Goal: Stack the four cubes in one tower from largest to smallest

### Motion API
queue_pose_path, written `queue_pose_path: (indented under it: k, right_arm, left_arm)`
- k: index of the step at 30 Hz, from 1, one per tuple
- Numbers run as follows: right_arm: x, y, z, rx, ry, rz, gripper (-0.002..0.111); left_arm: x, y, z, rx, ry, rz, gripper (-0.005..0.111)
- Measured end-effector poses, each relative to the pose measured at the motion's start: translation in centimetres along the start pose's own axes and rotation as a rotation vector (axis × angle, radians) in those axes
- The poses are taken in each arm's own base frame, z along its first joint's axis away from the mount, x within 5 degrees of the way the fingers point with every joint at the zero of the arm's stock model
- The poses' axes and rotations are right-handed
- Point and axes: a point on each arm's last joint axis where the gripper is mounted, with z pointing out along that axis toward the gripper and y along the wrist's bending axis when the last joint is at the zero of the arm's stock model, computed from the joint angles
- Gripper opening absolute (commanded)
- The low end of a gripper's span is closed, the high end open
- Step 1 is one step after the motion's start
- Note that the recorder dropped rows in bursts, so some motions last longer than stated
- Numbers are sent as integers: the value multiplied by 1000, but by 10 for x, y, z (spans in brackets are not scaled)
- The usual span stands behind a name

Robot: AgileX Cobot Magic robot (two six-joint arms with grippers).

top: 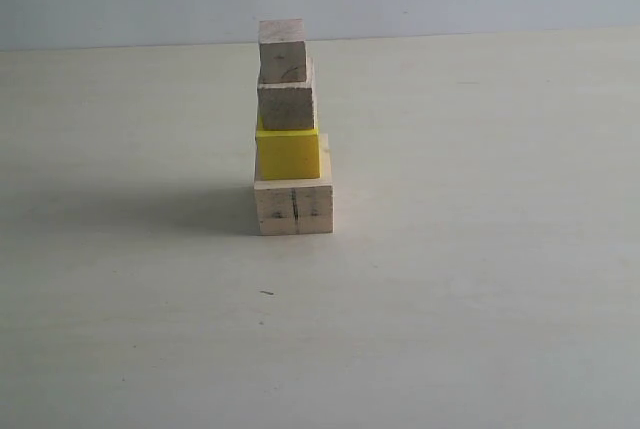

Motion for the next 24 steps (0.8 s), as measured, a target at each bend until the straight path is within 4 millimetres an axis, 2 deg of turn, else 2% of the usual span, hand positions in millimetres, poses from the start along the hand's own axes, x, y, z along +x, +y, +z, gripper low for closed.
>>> queue_pose_path:
  k: [2,7,24]
  right_arm:
    - [0,0,0,0,0,0,0]
    - [0,0,0,0,0,0,0]
    - [0,0,0,0,0,0,0]
  left_arm:
    - [15,2,1,-3,25,11,0]
    - [39,5,0,-5,47,24,0]
    - [59,11,-3,-61,232,77,0]
